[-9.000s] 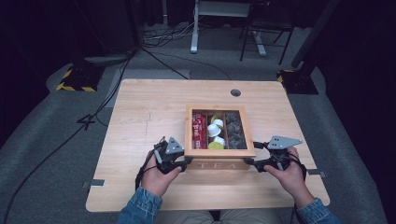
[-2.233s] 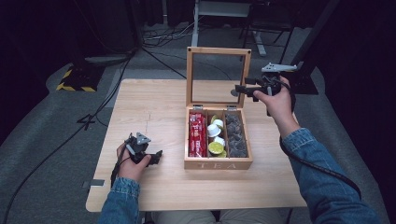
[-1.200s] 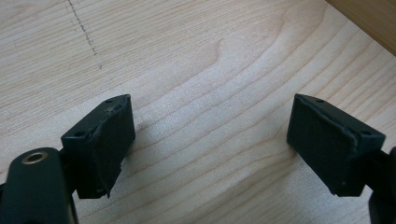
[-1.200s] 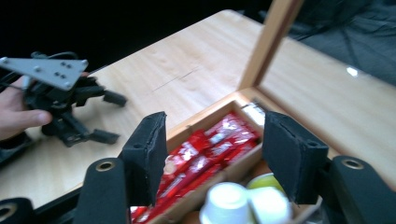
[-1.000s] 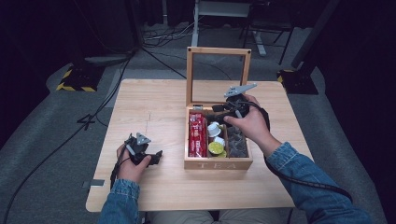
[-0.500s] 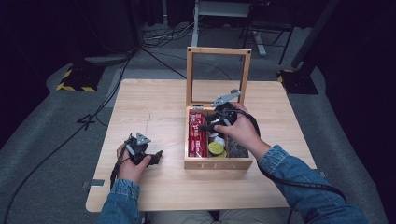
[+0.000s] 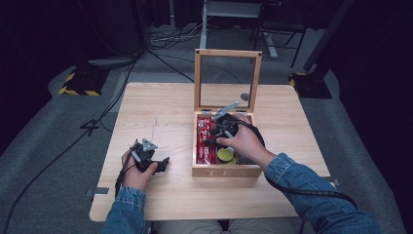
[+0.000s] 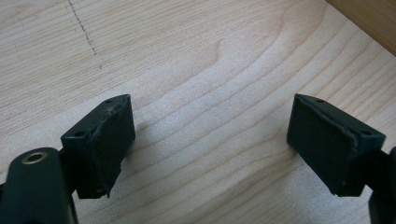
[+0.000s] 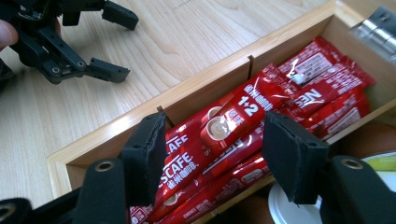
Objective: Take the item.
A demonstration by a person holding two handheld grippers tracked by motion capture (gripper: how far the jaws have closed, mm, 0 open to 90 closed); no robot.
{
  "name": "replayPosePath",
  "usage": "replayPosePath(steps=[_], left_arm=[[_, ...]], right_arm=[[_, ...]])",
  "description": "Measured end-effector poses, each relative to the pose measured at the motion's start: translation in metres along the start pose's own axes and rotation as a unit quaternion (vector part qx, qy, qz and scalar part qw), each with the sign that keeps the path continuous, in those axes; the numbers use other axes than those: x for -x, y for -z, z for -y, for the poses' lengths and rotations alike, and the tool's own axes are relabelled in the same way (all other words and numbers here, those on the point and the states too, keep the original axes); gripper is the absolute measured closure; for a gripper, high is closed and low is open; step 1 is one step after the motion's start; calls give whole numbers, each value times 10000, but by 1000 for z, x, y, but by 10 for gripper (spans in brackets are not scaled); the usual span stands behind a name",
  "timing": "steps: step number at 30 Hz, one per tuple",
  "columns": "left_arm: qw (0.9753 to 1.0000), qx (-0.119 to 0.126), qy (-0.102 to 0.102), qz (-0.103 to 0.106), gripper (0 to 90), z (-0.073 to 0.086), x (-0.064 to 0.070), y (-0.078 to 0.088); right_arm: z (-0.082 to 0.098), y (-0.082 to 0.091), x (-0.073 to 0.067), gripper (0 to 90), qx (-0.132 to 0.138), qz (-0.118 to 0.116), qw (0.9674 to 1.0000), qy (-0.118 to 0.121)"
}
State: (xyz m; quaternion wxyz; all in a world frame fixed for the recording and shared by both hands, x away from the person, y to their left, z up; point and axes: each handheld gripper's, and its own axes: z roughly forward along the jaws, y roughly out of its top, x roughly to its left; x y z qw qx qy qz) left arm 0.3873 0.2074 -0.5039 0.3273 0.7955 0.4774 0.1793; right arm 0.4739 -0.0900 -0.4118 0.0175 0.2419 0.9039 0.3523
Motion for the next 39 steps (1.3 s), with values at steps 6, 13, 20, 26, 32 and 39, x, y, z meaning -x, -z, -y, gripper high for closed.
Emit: replayPosePath(steps=[6, 13, 20, 26, 32, 39], left_arm=[[10000, 0, 1, -1, 155, 0, 0, 0], [10000, 0, 1, -1, 155, 0, 0, 0], [10000, -8, -11, -2, 155, 0, 0, 0], [10000, -9, -11, -3, 155, 0, 0, 0], [10000, -8, -14, -3, 155, 0, 0, 0], [10000, 2, 1, -1, 155, 0, 0, 0]], right_arm=[[1, -9, -1, 400, -147, 32, 9998, -112], [0, -17, -4, 401, -316, 185, 9993, -105], [-1, -22, -10, 407, -442, 317, 9985, -100], [-1, -21, -14, 531, -454, 192, 9987, -159], [0, -20, -16, 695, -428, 85, 9985, -333], [-1, -15, -22, 845, -312, -172, 9977, -570]])
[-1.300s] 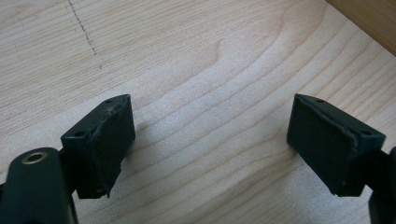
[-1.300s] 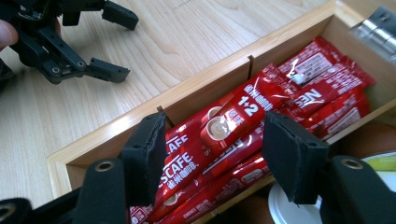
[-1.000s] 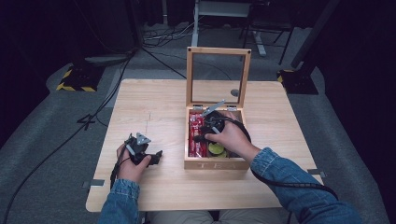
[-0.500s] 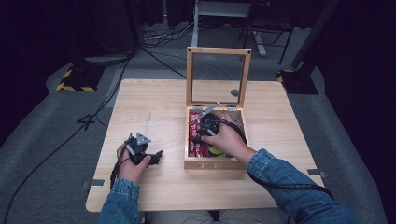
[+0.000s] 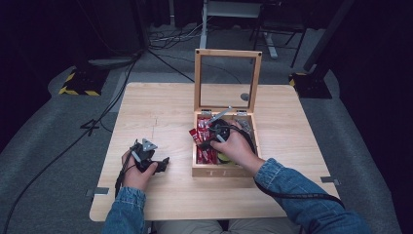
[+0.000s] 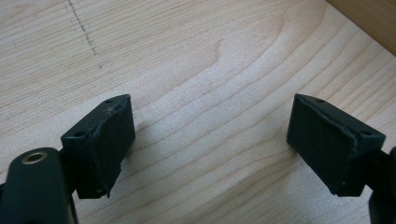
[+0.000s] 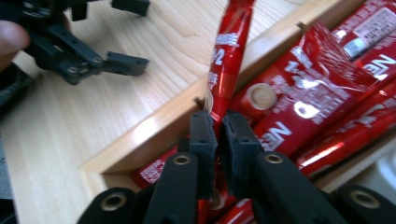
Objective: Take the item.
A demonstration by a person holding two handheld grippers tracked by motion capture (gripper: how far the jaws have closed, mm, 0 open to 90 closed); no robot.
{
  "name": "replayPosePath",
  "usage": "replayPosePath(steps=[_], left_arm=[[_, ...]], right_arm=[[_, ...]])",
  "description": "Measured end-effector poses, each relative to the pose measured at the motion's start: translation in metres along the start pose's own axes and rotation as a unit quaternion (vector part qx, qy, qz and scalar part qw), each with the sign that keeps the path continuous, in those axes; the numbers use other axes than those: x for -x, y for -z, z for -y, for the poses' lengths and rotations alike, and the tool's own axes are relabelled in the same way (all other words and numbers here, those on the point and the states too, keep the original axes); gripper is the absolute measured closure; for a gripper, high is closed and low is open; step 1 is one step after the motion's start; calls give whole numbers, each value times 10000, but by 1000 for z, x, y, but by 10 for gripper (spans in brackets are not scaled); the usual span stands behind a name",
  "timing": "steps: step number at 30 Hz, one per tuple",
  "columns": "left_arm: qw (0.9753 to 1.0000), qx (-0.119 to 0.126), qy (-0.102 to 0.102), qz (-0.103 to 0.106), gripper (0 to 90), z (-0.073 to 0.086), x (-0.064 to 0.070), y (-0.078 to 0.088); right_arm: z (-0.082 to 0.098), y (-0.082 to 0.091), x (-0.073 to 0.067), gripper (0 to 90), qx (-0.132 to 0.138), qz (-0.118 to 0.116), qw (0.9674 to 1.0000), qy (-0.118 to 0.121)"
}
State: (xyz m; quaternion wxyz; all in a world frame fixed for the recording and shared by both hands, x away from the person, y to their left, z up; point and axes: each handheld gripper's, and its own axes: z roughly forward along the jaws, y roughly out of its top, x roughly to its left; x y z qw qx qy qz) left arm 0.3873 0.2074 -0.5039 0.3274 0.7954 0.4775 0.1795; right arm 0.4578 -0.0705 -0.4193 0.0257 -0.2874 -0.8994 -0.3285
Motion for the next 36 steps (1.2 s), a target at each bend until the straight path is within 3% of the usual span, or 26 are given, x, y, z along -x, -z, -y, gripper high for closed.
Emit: replayPosePath(steps=[4, 19, 36], left_arm=[[10000, -11, -15, -1, 155, 0, 0, 0], [10000, -11, -16, -3, 155, 0, 0, 0], [10000, 10, 13, 5, 151, -1, 0, -1]], right_arm=[[-3, 4, -7, 854, 112, -15, 9999, 122], [-13, 35, -8, 854, 700, -185, 9974, 25], [-9, 79, 2, 854, 1071, -73, 9942, 30]])
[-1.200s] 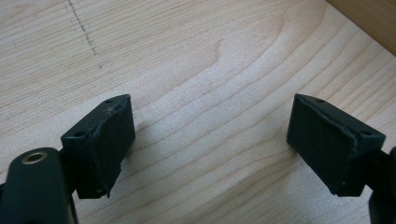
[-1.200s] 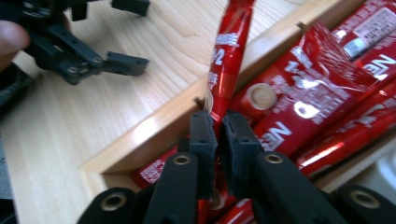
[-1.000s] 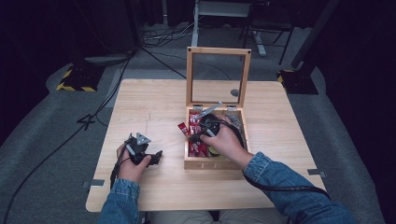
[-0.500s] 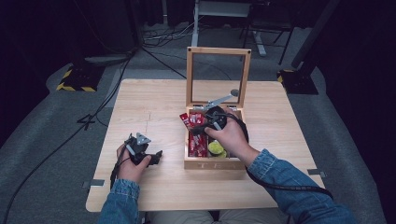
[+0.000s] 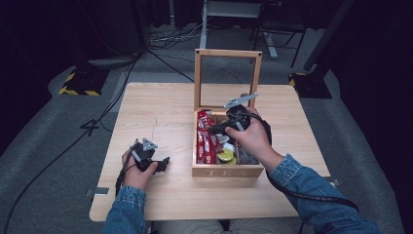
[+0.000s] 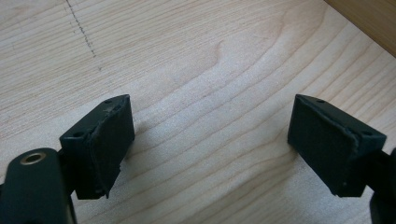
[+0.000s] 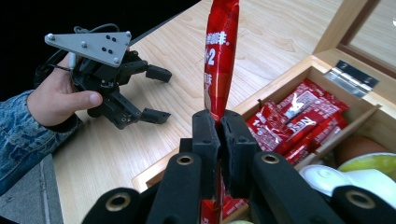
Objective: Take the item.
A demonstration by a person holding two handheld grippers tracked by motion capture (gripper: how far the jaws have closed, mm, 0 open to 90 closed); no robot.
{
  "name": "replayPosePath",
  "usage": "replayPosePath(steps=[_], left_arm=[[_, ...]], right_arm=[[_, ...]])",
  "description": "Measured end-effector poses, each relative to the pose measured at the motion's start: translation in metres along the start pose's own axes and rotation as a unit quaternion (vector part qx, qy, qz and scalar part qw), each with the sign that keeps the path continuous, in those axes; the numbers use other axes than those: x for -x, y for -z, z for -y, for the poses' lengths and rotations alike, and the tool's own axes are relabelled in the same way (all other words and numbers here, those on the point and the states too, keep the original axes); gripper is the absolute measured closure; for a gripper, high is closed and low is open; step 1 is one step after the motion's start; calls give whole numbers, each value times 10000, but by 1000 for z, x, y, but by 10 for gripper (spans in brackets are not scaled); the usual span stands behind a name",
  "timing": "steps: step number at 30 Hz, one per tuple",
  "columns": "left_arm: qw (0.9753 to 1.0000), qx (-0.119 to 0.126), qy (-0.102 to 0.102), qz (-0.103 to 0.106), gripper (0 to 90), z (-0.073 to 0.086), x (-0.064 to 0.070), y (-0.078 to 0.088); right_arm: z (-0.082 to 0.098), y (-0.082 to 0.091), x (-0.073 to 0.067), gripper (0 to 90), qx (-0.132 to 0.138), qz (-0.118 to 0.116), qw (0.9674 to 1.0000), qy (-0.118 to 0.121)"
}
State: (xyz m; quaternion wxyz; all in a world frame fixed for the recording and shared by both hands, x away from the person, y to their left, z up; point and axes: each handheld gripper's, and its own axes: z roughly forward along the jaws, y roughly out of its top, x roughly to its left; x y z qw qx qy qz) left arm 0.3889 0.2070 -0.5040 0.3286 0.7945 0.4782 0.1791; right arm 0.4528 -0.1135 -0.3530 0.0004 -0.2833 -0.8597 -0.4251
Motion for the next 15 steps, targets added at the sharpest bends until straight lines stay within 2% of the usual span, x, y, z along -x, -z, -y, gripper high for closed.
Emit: replayPosePath(steps=[15], left_arm=[[10000, -7, -8, -7, 152, 0, 0, 0]], right_arm=[[4, 32, 12, 854, 179, 232, 9996, -2]])
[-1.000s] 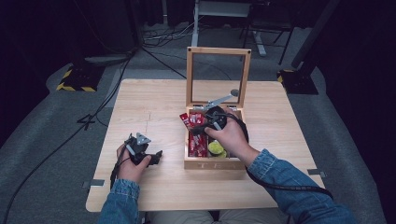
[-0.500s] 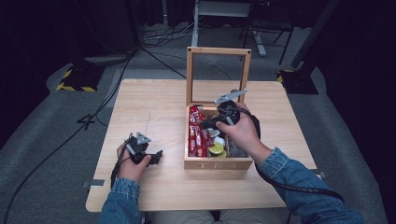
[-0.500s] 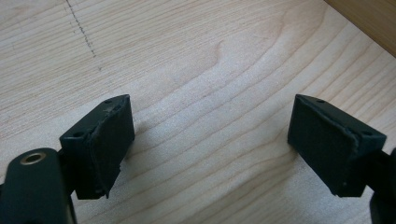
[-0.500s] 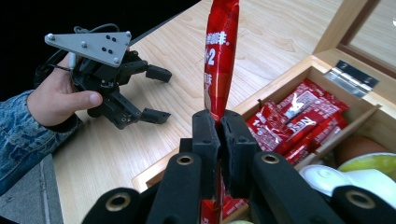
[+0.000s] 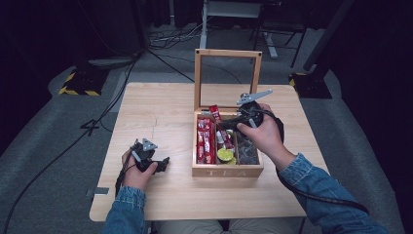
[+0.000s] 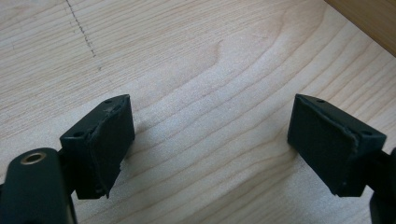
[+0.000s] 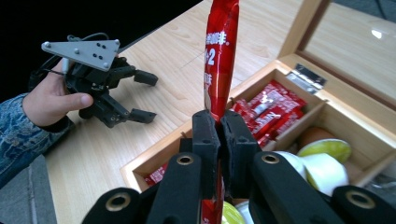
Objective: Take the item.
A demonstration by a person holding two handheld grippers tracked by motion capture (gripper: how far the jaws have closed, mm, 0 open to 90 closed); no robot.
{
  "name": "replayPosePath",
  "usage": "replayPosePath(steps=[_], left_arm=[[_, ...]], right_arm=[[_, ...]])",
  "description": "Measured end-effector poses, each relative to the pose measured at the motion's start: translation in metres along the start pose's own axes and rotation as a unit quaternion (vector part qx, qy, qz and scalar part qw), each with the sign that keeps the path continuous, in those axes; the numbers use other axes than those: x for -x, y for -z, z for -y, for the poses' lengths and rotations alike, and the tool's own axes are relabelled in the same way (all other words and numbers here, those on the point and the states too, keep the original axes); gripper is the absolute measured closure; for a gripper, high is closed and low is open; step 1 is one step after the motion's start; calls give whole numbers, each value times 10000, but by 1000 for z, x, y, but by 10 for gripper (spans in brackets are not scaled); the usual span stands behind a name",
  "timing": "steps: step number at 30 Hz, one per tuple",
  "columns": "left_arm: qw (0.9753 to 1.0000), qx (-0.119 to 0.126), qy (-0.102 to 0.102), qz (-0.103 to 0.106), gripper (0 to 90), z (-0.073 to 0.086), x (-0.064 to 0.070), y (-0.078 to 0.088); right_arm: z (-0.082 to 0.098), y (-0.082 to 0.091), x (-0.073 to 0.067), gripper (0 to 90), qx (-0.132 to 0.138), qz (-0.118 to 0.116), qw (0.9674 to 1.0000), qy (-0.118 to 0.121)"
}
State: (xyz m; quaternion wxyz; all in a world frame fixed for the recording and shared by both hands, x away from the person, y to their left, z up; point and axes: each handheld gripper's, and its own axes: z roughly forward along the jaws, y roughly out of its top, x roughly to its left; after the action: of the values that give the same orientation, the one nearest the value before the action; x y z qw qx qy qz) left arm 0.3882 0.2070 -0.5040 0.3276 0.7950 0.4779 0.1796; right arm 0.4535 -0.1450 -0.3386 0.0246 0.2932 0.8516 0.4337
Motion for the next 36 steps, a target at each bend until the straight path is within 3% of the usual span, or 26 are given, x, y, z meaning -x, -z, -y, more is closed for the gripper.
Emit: replayPosePath(steps=[15, 36], left_arm=[[10000, 5, 0, 3, 152, 0, 0, 0], [10000, 6, 1, 2, 152, 0, 0, 0]], right_arm=[[12, 42, 27, 854, 211, 315, 9993, -52], [46, 87, 67, 853, 388, 841, 9944, -512]])
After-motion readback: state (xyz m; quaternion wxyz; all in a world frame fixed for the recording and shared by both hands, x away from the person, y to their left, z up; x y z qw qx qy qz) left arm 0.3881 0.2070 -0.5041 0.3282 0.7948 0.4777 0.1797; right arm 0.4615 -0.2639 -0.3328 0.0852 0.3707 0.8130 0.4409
